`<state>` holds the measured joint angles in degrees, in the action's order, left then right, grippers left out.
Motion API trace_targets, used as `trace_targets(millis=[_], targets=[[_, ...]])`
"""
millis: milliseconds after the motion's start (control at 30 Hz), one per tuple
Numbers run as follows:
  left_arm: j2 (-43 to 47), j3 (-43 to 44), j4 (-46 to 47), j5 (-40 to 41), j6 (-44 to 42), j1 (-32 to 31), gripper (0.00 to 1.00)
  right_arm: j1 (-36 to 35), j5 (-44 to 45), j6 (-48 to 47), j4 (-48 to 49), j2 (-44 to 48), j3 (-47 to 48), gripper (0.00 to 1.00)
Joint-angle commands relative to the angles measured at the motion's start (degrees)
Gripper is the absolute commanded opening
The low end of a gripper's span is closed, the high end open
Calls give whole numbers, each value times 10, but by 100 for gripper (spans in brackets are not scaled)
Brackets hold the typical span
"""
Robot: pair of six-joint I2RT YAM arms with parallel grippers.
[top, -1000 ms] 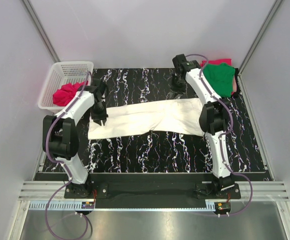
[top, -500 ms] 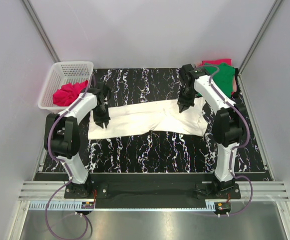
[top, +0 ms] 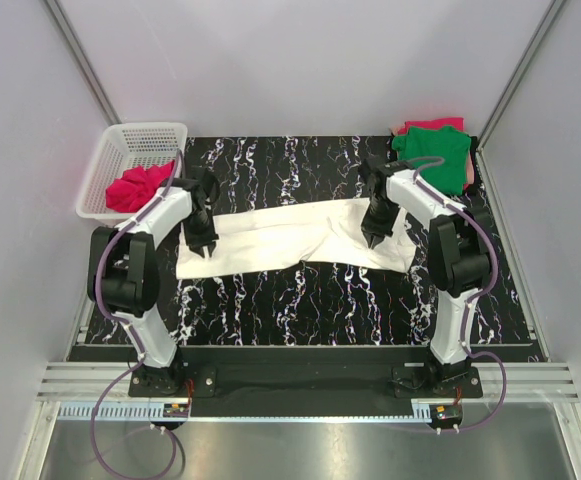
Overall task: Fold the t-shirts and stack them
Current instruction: Fold the tshirt
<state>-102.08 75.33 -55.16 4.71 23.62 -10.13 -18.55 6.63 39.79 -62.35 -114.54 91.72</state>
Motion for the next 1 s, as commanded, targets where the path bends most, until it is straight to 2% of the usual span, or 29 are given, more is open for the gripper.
trace_targets(millis=[0,233,400,533,600,667,767,800,967], targets=[[-4,9,15,-4,10,6,25,-3,13,13,43,1,-20,17],[-21,3,15,-8,16,6,26,0,11,31,43,-31,-24,20],[-34,5,16,-4,19,7,26,4,17,46,42,-51,-12,18],[-54,-3,29,-19,27,13,25,5,25,56,35,-70,-10,6],[-65,-10,35,-42,37,21,23,7,29,63,32,-73,-12,0],[-68,-21,44,-44,45,23,15,9,35,65,29,-76,-13,0],[-72,-32,46,-37,49,23,10,11,37,71,14,-81,-8,0],[-70,-35,46,-31,49,23,0,13,39,73,7,-82,-3,0],[-62,-41,41,-4,60,25,0,20,63,79,-37,-102,30,0]])
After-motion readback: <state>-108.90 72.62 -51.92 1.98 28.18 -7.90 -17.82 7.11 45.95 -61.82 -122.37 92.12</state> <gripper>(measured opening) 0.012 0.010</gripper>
